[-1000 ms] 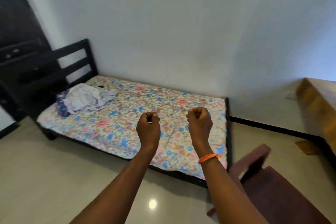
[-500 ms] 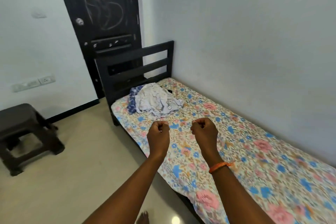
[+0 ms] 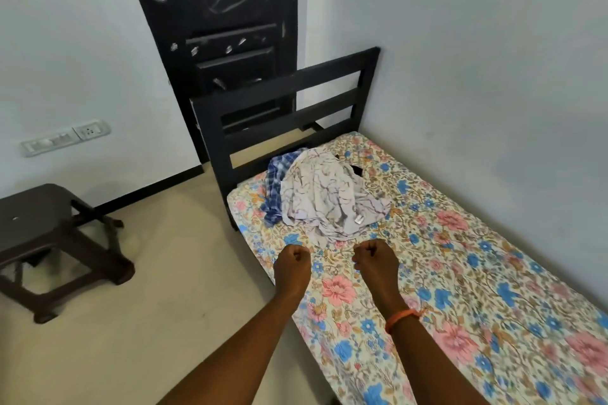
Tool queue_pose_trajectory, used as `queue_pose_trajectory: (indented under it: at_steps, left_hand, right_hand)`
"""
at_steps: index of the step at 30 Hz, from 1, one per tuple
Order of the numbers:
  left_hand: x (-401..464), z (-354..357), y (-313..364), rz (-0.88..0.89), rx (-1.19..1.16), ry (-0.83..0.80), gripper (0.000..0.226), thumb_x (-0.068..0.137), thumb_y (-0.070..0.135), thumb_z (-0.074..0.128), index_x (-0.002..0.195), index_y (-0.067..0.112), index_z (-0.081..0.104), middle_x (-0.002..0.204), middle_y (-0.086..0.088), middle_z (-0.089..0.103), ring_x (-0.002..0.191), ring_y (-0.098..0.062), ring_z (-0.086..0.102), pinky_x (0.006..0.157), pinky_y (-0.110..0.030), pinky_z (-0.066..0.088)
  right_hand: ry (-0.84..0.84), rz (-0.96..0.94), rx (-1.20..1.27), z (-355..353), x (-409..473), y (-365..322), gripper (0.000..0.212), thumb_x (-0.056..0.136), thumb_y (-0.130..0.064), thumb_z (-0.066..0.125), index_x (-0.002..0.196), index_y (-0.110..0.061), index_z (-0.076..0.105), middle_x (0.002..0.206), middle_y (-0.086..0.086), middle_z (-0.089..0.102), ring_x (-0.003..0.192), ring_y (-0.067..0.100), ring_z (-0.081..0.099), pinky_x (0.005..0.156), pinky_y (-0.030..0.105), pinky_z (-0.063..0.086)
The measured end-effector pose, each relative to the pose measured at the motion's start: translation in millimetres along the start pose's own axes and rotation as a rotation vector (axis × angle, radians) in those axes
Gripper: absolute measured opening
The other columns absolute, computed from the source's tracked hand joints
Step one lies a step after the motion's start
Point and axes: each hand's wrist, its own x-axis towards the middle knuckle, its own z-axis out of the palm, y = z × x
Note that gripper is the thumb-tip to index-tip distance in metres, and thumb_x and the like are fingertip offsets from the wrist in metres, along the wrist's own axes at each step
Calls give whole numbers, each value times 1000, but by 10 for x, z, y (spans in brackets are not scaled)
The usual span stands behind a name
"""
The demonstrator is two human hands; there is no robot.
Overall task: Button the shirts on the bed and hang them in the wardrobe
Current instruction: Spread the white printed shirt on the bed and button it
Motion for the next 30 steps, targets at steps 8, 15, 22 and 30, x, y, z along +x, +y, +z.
queue_pose_trajectory:
  at_steps: [8, 15, 22, 30]
  left_hand:
    - [1947, 251, -230, -176, 138, -11, 16, 93, 15, 50, 91, 14, 66, 90, -3, 70, 83, -23, 69, 76, -34, 54]
    - [3435, 954, -913, -356, 155, -91, 13, 92, 15, 51, 89, 14, 64, 83, -6, 70, 74, -25, 69, 69, -34, 52]
    - [3778, 1481, -1617, -479, 170, -233, 18, 96, 14, 49, 82, 18, 60, 83, -7, 68, 65, -18, 66, 56, -24, 47]
    - [3767, 1494, -1286, -505, 67, -269, 18, 97, 25, 56, 81, 20, 61, 84, -7, 66, 72, -23, 61, 66, -32, 46]
  right_hand:
    - [-110, 170, -95, 1206, 2093, 869, 17, 86, -17, 71, 84, -13, 54, 83, 15, 66, 76, 37, 67, 74, 51, 56]
    - [-46, 339, -174, 1924, 3604, 1777, 60, 91, -18, 68, 138, -3, 35, 116, 29, 64, 97, 42, 67, 85, 51, 56]
    - [-8, 393, -110, 2222, 4513, 2375, 29, 91, -17, 66, 116, -5, 58, 83, 4, 69, 74, 27, 69, 73, 50, 60]
    - [49, 156, -36, 2430, 4041, 1693, 31, 85, -27, 72, 69, -20, 47, 72, 5, 50, 69, 22, 48, 64, 31, 39]
